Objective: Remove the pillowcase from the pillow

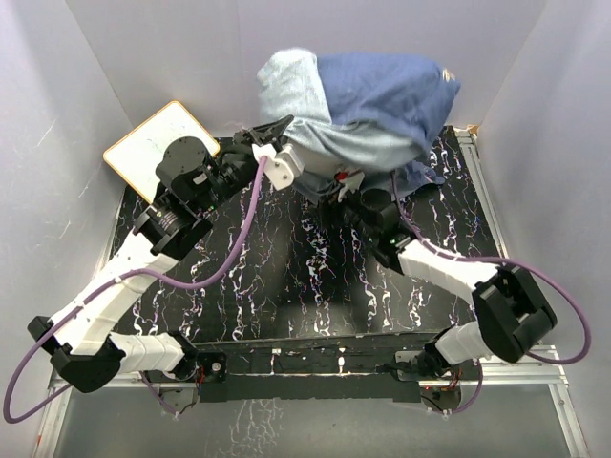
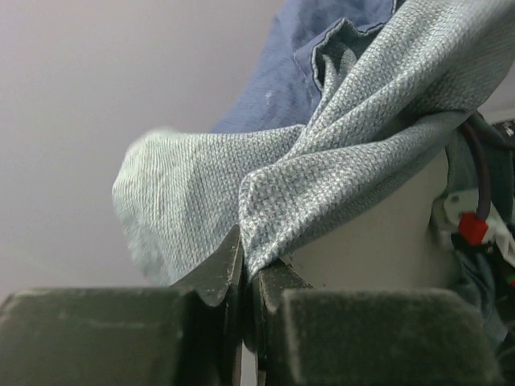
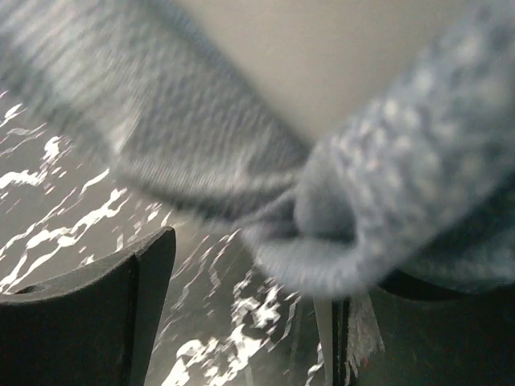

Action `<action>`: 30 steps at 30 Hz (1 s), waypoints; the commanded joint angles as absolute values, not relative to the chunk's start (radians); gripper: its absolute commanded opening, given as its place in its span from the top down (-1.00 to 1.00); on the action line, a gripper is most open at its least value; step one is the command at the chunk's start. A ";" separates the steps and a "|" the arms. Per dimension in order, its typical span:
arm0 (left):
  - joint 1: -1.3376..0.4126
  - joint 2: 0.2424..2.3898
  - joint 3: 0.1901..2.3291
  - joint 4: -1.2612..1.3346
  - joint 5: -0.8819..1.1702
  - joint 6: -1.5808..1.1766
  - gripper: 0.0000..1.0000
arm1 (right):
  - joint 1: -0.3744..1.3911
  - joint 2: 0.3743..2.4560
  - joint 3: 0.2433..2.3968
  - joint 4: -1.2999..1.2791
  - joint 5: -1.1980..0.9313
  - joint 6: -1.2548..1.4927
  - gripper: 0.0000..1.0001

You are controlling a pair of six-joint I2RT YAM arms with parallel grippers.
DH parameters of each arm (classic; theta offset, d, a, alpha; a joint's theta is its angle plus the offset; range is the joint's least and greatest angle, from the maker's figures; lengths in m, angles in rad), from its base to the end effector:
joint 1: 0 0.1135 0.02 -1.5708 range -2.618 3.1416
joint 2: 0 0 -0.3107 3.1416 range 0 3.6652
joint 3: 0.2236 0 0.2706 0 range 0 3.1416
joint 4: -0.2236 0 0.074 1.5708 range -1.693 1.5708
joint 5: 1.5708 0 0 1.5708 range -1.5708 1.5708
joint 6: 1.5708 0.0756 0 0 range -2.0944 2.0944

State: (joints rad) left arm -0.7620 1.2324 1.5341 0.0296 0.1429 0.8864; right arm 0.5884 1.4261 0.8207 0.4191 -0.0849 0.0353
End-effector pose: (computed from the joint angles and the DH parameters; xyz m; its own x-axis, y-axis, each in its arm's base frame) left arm 0.2036 -0.2092 0.5907 0.7537 0.3408 -0.5619 0.3113 0.5679 0.7620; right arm 0.3068 0.2124 0.2925 -0.1759 -0.0751 -0.9815 -0.6165 0.7857 0.0504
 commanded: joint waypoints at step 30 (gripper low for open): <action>-0.770 1.376 1.752 0.343 -0.046 0.803 1.00 | 0.597 1.194 1.280 0.107 0.132 0.088 -0.59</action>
State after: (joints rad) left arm -0.7677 1.4052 1.6783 0.1333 0.0933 0.6842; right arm 0.7662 1.0992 1.1252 0.1120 0.2752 0.0612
